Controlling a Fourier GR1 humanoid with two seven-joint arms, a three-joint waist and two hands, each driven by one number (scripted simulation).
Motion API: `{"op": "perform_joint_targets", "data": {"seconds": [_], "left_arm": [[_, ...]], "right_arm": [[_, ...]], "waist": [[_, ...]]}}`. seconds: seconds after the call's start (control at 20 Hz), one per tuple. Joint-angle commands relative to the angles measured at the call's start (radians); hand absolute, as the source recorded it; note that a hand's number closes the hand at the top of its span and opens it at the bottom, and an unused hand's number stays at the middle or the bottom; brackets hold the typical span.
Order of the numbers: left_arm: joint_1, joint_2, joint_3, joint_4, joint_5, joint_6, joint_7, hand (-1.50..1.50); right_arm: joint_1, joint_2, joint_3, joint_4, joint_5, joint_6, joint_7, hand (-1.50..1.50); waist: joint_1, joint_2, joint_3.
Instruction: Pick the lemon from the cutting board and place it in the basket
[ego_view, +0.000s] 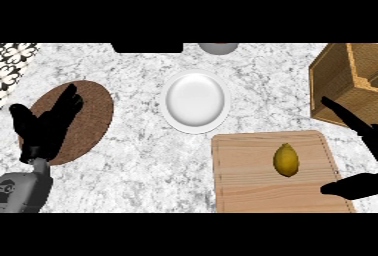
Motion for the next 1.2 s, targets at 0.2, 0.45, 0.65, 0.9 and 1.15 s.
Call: {"op": "perform_joint_targets", "data": {"seconds": [0.2, 0.45, 0.65, 0.9, 1.15], "left_arm": [[-0.033, -0.041, 0.030, 0.078, -0.059, -0.008, -0.055, 0.00], [-0.032, 0.001, 0.075, 0.039, -0.024, -0.074, 0.002, 0.00], [0.017, -0.039, 0.065, -0.035, -0.061, -0.053, 0.031, 0.00], [-0.007, -0.025, 0.137, 0.011, -0.050, -0.121, 0.014, 0.00], [0.019, -0.069, 0.121, 0.056, -0.095, -0.116, -0.050, 0.00]], "right_arm": [[-0.005, 0.113, 0.105, 0.112, 0.176, -0.101, -0.034, -1.50], [-0.107, 0.092, 0.096, 0.390, 0.229, -0.112, -0.160, -1.50], [-0.081, 0.055, 0.074, 0.362, 0.246, -0.061, -0.167, -1.50], [-0.094, 0.112, 0.086, 0.375, 0.293, -0.096, -0.186, -1.50], [-0.086, 0.083, 0.040, 0.434, 0.256, -0.060, -0.293, -1.50]], "waist": [[-0.006, 0.000, -0.001], [0.001, 0.001, -0.001], [-0.002, -0.001, -0.001], [-0.003, -0.001, -0.001], [-0.003, -0.001, -0.001]]}}
